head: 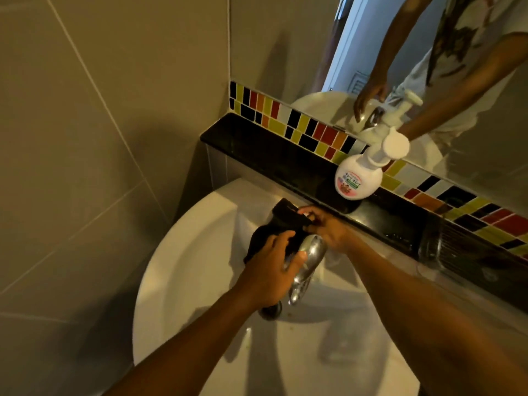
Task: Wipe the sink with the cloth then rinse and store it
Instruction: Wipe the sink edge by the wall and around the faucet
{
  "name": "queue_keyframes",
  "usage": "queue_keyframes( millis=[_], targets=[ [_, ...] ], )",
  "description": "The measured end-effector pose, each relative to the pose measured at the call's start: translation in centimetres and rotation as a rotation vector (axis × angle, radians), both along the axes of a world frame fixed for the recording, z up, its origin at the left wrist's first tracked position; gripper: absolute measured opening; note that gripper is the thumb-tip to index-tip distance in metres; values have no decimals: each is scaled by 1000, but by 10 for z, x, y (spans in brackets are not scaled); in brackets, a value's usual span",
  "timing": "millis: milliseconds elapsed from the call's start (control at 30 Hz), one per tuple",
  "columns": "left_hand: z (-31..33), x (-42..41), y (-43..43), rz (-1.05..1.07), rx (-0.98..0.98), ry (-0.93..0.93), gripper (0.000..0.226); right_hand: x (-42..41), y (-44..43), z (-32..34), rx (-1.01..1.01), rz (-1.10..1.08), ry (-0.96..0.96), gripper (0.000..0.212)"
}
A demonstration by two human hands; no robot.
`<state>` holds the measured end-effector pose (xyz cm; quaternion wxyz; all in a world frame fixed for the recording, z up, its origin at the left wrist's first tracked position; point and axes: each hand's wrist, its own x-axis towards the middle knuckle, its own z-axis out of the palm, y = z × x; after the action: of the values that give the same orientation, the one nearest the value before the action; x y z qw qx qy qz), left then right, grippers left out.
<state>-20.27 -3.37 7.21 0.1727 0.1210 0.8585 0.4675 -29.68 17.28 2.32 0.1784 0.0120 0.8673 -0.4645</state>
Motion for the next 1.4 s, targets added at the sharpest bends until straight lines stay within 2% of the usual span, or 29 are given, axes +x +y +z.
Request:
queue_keyframes(
  millis=[133,267,367,567,733,833,900,967,1033,1100,1167,1267,1300,1400],
  targets=[
    [2,0,28,-101,-126,129,56,10,9,-6,180,138,249,31],
    [-8,2,45,-117,-316,237,64,30,22,-19,438,120,315,22],
    [-11,0,47,-120,-367,273,66,55,42,-33,736,99,453,35],
    [-16,-3,45,-145,-362,284,65,109,78,-44,886,-13,499,44],
    [-9,2,49,-119,-347,274,65,141,46,-44,790,-161,372,44],
    [-6,3,50,-140,-387,294,67,142,19,-44,529,-165,390,56],
    [-4,1,48,-198,-448,292,70,138,5,-45,301,-290,283,46],
    [-2,2,47,-215,-468,265,71,138,-8,-51,225,-459,242,32],
    [1,4,48,-197,-465,251,71,144,-25,-62,229,-536,310,24],
    [1,4,47,-190,-446,239,70,148,-44,-69,127,-629,371,18],
    [0,1,46,-206,-438,217,70,148,-62,-73,58,-734,377,25],
    [0,-3,44,-236,-428,179,69,142,-86,-70,-108,-935,347,60],
    [1,-3,44,-241,-424,168,68,140,-92,-67,-163,-1002,333,65],
    [3,-4,45,-255,-425,163,67,140,-101,-56,-227,-1086,324,52]
  ],
)
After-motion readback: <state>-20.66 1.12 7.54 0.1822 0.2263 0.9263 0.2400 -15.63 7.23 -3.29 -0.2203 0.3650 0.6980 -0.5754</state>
